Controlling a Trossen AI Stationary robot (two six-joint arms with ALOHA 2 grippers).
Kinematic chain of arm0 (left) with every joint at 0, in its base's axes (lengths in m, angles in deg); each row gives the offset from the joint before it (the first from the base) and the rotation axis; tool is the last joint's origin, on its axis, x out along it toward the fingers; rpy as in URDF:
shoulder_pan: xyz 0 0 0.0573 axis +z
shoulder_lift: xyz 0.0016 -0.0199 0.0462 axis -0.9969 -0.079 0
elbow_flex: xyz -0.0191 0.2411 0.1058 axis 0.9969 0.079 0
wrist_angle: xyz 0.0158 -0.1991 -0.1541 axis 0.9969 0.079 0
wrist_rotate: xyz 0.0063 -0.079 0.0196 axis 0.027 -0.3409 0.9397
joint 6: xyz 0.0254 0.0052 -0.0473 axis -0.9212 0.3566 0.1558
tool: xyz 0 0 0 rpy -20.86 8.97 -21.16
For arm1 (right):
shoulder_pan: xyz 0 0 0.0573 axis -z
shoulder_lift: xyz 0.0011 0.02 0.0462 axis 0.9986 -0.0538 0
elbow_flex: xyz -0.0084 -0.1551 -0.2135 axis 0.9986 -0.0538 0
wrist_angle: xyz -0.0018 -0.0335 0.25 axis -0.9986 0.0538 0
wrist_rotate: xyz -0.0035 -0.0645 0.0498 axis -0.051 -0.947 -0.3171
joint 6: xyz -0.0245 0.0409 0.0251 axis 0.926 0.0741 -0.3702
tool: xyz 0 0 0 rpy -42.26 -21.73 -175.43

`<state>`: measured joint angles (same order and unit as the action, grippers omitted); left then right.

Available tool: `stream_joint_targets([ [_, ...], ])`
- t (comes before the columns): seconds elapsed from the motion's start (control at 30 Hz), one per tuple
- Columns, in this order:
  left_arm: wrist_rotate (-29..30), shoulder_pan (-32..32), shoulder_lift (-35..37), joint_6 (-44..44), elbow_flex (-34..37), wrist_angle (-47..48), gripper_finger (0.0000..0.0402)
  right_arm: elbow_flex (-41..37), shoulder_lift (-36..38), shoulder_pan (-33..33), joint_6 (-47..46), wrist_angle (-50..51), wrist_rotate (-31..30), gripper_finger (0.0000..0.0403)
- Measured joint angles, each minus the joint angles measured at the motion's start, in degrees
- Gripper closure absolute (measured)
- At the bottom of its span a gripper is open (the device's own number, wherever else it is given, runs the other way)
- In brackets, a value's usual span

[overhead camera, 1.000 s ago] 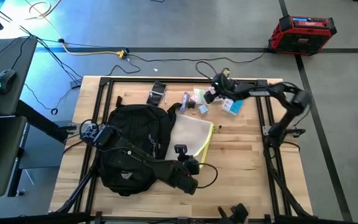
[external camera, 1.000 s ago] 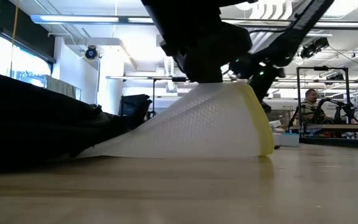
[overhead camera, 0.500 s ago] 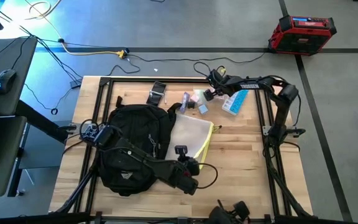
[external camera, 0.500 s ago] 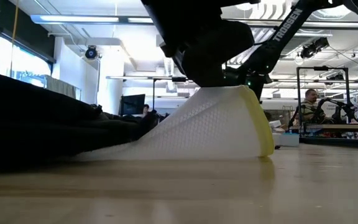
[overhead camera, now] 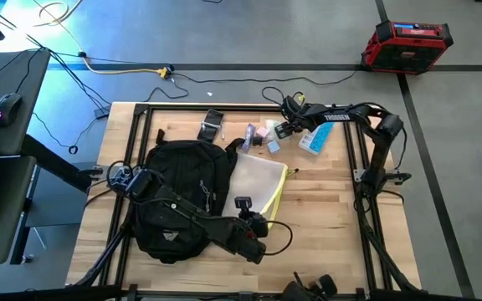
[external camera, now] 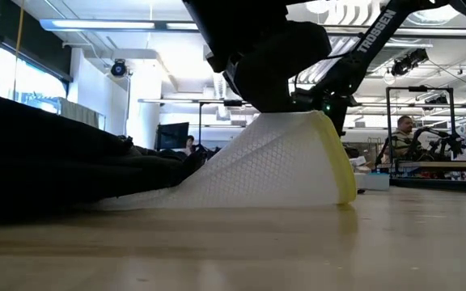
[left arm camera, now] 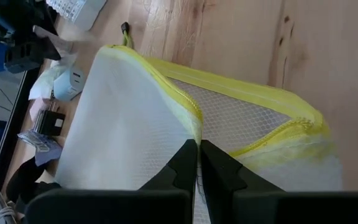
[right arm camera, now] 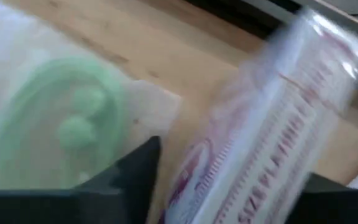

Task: Unpack backpack
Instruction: Put the purple playing cards box into the green zip bag

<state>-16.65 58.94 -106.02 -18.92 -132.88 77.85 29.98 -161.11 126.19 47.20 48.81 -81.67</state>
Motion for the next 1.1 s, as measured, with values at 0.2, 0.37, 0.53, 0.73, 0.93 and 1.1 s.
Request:
stream_joint_targets([
  [0.2, 0.82, -0.14, 0.01, 0.79, 0.0, 0.24, 0.0402, -0.23, 7.88, -3.79, 5.85, 7.72, -5.85, 0.0364],
  [0.37, 1.5, -0.41, 0.02, 1.72, 0.0, 0.77, 0.0402, -0.19, 19.34, -10.35, 6.18, 17.55, -12.9, 0.0355],
  [0.53, 4.56, -1.25, 0.04, 3.93, 0.0, 2.52, 0.0402, -1.45, 30.41, -23.53, 0.85, 24.39, -14.08, 0.0356],
  [0.73, 6.87, -2.81, 0.04, 7.84, 0.0, 4.35, 0.0402, -10.95, 37.88, -47.28, -14.36, 20.84, -10.63, 0.0357],
  [0.93, 9.91, -4.13, 0.04, 9.48, 0.0, 3.84, 0.0402, -22.55, 34.59, -67.8, -28.82, -9.36, -8.28, 0.0357],
  [1.1, 14.87, -4.98, 0.09, 9.5, 0.0, 3.11, 0.0402, -24.32, 26.31, -69.6, -34.82, -21.86, -7.94, 0.0357],
])
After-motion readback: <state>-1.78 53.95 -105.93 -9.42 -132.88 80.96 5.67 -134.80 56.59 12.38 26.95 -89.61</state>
